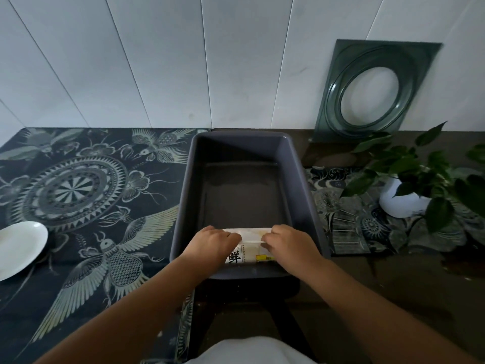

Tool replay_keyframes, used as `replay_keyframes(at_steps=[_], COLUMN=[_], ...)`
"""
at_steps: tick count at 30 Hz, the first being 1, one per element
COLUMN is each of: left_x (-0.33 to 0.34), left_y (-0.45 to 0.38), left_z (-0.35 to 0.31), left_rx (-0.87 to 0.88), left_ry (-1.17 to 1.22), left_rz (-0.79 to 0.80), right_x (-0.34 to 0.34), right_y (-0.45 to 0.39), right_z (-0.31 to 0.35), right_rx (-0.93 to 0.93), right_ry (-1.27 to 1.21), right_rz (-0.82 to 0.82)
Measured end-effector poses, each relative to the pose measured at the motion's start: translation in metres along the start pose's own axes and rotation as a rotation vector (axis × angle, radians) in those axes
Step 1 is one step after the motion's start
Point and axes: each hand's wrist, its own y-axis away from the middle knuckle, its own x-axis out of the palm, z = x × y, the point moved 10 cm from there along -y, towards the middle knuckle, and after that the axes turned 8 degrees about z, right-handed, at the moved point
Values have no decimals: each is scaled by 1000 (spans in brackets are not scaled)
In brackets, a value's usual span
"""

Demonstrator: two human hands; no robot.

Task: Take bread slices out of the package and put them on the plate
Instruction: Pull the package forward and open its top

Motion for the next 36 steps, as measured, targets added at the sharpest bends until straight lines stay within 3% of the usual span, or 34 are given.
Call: replay_keyframes(at_steps=[6, 14, 22, 30, 36], left_x=[11, 7, -7, -42, -46], left_y=[-7, -3, 5, 29, 24], left_z=[14, 11, 8, 0, 18], left_rx=[-100, -80, -22, 68, -11], left_ry=[24, 201, 216, 228, 430], left_rz=[94, -56, -122, -229, -194], right_x=[5, 12, 21, -19, -23], right_y=[-9, -8, 0, 12, 5], right_z=[-10, -21, -15, 6, -12], right_rx=[36, 123, 119, -92, -1], right_ry=[-136, -461, -339, -185, -507], right_rz=[89, 186, 321, 44, 95])
